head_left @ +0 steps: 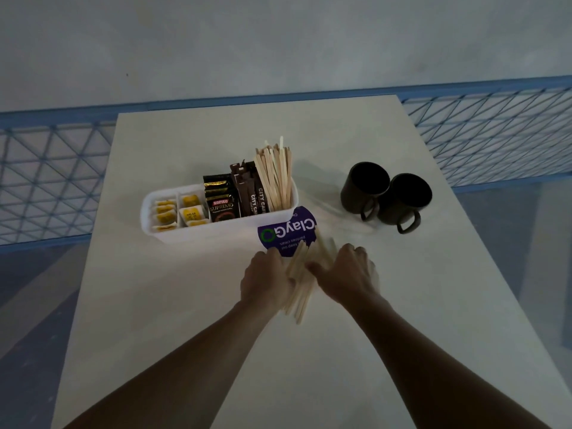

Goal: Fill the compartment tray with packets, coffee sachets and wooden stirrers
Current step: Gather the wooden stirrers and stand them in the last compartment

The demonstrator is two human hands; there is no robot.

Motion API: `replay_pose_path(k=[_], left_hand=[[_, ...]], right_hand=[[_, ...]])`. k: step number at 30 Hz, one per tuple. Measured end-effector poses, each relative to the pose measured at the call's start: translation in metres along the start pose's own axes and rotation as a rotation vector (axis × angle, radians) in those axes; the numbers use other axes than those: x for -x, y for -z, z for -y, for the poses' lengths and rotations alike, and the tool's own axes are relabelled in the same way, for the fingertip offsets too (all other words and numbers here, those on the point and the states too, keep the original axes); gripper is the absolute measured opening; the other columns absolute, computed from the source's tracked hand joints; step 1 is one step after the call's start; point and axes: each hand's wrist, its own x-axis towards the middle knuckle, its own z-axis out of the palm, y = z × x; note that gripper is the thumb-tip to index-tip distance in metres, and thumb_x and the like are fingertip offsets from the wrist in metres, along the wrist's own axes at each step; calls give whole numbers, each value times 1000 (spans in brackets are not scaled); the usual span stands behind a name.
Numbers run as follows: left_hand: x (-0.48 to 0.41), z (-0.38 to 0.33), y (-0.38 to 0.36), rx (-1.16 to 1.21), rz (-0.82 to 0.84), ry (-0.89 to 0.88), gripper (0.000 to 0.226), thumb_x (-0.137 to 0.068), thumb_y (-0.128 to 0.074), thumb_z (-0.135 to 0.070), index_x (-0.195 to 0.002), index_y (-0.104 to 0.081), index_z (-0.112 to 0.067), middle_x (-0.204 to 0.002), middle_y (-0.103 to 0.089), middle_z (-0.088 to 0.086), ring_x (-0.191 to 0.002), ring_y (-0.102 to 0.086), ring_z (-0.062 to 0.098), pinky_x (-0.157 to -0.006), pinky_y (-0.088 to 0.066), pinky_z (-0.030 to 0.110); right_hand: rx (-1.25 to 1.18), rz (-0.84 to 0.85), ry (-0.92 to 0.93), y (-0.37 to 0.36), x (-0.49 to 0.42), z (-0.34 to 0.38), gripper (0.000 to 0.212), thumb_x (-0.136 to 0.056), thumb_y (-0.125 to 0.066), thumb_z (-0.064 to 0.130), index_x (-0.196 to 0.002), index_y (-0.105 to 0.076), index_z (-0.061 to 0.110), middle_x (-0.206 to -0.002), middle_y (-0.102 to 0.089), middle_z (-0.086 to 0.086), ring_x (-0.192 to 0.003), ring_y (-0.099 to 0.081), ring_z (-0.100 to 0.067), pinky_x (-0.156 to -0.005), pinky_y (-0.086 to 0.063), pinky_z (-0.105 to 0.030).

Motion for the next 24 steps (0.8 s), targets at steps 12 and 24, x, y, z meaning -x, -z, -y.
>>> replay_pose_path(k=[12, 24], left_hand=[[7, 9, -3, -5, -82, -8, 25, -84, -73, -18, -106, -65, -8, -100, -69, 6, -91, -66, 24, -68, -50, 27], [4, 8, 3, -70, -51, 1, 19, -85, -68, -11, -103, -65, -6, -99, -68, 10, -92, -65, 30, -66, -50, 30]], right_hand=[[-75, 61, 44, -7, 6, 23, 7, -81, -60, 18, -83, -57, 12, -84, -64, -7, -73, -63, -24, -58, -50, -31], [-66, 40, 37, 0, 6, 27, 6, -88, -60, 5, -93, -61, 7, -76, -54, -5, -74, -56, -26, -63, -47, -33]])
